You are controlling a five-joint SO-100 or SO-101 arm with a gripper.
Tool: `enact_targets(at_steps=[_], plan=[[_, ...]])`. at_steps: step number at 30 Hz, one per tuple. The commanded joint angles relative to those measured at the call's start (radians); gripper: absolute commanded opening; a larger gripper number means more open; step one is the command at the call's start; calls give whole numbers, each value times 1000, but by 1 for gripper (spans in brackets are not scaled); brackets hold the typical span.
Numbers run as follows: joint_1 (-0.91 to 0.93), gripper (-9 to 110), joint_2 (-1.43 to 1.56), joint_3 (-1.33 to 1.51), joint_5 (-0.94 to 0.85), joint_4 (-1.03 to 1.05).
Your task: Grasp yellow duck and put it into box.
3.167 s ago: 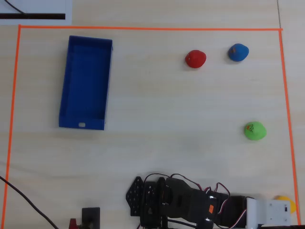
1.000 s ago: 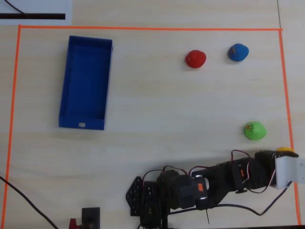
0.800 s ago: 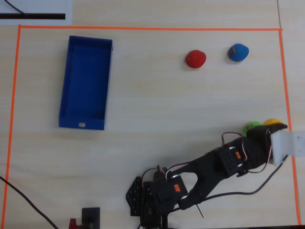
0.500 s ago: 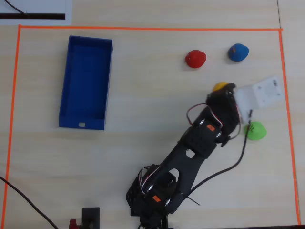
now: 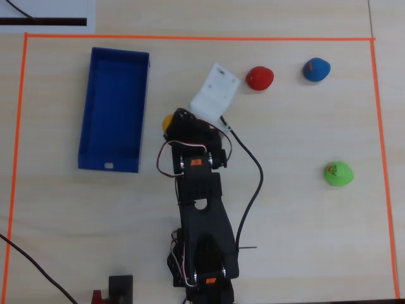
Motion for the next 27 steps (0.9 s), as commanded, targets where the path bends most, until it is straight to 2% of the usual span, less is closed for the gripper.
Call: enact_targets(at_steps=[1, 8, 13, 20, 27], plan=[[-161, 0, -150, -236, 67, 55], [-298, 0, -591, -689, 141, 121], [-353, 0, -834, -885, 143, 103], [-347, 0, -1009, -946, 120, 61], [-278, 0, -1114, -927, -38, -14]])
